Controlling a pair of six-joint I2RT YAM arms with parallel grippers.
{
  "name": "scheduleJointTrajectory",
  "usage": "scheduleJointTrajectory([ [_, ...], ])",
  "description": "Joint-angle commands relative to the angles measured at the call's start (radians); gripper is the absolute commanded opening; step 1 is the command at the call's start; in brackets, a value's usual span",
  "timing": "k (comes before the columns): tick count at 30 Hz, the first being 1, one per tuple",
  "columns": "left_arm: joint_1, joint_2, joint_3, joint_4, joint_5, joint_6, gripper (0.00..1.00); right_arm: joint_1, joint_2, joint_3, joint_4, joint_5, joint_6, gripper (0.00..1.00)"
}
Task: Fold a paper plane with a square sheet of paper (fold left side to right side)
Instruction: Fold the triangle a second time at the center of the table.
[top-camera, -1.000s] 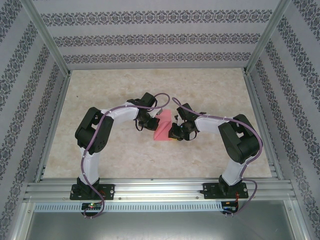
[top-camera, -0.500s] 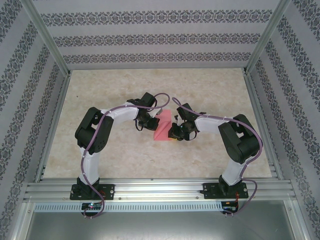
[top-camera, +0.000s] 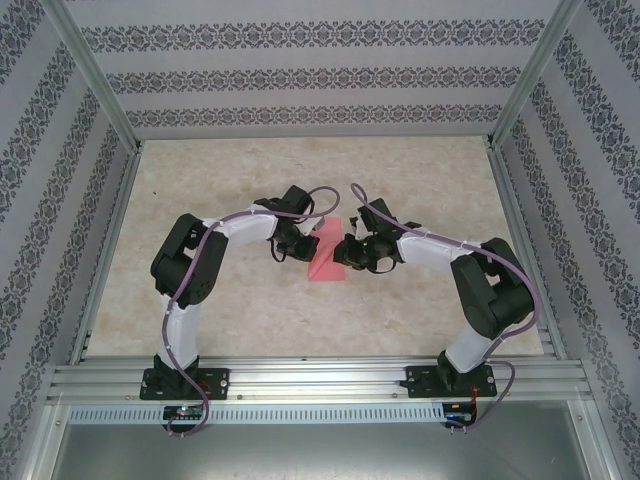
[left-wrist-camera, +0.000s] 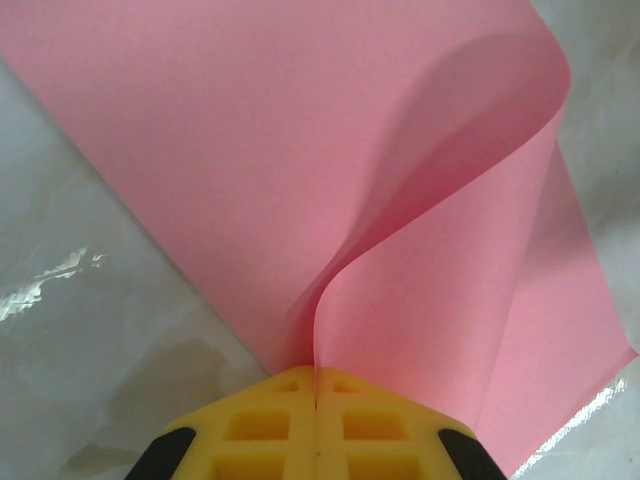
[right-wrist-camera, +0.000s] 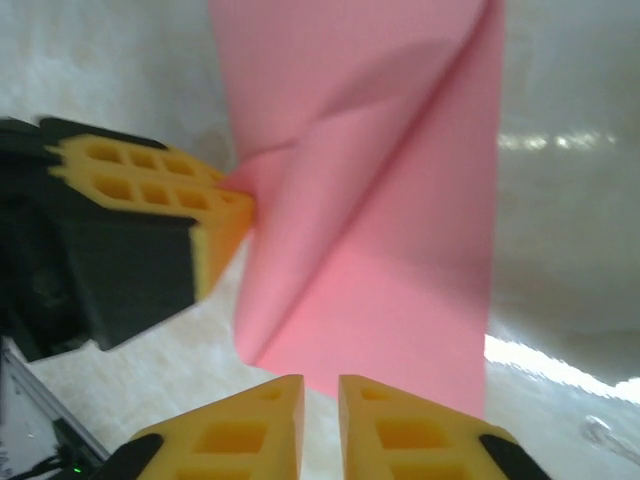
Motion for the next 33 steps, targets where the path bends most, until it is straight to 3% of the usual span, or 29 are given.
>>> scheduleJointTrajectory([
  [1,0.010,0.025,0.016,0.022,-0.012,0.003,0.04,-0.003,0.020,-0.004,0.151,-0.041,0.079,0.14],
  [12,0.009,0.028,0.016,0.025,-0.010,0.003,0.04,0.015,0.130,0.037,0.260,-0.074,0.143,0.12],
  [33,0.008,0.028,0.016,0.020,-0.034,-0.001,0.04,0.025,0.209,0.070,0.213,-0.040,0.106,0.13],
])
